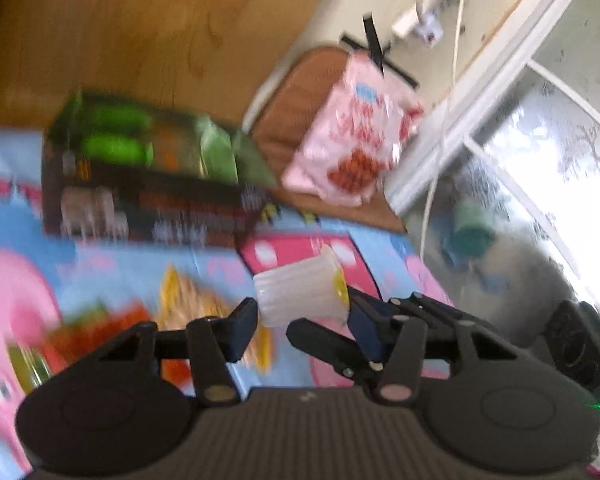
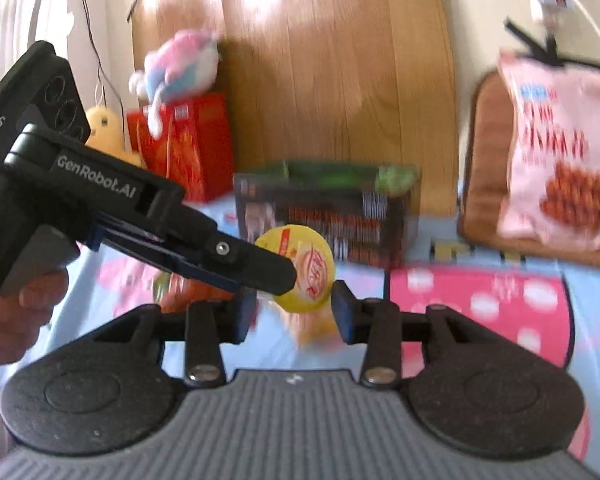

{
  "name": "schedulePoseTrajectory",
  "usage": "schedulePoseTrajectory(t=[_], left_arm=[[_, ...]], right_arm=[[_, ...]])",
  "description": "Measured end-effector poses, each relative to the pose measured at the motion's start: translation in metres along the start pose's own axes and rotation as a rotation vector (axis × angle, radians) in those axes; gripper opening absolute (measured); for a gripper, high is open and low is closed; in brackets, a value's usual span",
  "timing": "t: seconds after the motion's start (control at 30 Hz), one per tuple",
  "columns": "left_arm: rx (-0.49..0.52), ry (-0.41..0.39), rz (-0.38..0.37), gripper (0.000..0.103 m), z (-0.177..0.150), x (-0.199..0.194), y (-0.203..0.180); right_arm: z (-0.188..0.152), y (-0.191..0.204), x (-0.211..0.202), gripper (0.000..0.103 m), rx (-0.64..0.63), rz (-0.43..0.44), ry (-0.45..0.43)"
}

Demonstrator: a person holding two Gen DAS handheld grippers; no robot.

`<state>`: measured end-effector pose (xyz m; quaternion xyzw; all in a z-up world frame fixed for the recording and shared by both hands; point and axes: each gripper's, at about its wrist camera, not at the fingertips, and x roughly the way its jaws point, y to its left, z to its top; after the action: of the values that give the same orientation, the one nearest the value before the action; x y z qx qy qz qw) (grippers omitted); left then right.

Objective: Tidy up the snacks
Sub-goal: 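Carry the yellow cup into the black tin and open the left gripper, then grasp the clear peanut pack with the left gripper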

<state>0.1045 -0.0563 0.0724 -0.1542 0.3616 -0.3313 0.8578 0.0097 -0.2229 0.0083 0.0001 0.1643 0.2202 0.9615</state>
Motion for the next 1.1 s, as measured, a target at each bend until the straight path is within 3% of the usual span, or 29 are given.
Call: schedulePoseTrajectory(t=[0.1, 0.17, 0.23, 0.27, 0.3, 0.37, 0.47, 0.63, 0.77, 0.93, 0.97, 1.1], left_arm=[[0.028, -0.062, 0.039, 0.051, 0.036, 0.005, 0.005], [0.023, -0.092, 0.064, 0.058, 0.058, 0.013, 0.011], [0.032, -0.116, 0.124, 0.059, 0.074, 0.022, 0.02], [0.016, -0.131, 0.172, 0.06, 0.076, 0.021, 0.025], [-0.008, -0.147, 0.19, 0.059, 0.074, 0.014, 0.032], [-0.033, -0.185, 0.159, 0.059, 0.065, -0.009, 0.047], [-0.082, -0.223, 0.189, 0.059, 0.032, -0.049, 0.077], [-0.199, -0.203, 0.298, 0.059, -0.018, -0.079, 0.126], [-0.273, -0.165, 0.24, 0.059, -0.028, -0.069, 0.144], [-0.165, -0.085, 0.115, 0.059, -0.012, -0.028, 0.111], [-0.138, -0.064, 0.091, 0.059, -0.007, -0.015, 0.103], [-0.111, 0.037, 0.087, 0.067, -0.001, 0.036, 0.089]], right_arm=[[0.028, -0.002, 0.019, 0.044, -0.039, -0.018, -0.052], [0.048, -0.004, 0.039, 0.044, -0.069, -0.039, -0.086], [0.063, -0.009, 0.062, 0.045, -0.07, -0.053, -0.111], [0.069, -0.012, 0.075, 0.051, -0.076, -0.073, -0.112], [0.071, -0.013, 0.084, 0.057, -0.079, -0.111, -0.102], [0.072, -0.022, 0.09, 0.057, -0.041, -0.156, -0.071], [0.05, -0.033, 0.062, 0.057, 0.052, -0.093, -0.097], [0.008, -0.042, 0.039, 0.058, 0.201, -0.012, 0.005], [-0.004, -0.027, 0.043, 0.057, 0.199, 0.022, 0.035], [-0.006, -0.017, 0.047, 0.061, 0.166, -0.02, 0.116], [-0.007, -0.016, 0.047, 0.068, 0.164, -0.033, 0.124], [-0.018, -0.014, 0.04, 0.07, 0.185, -0.047, 0.149]])
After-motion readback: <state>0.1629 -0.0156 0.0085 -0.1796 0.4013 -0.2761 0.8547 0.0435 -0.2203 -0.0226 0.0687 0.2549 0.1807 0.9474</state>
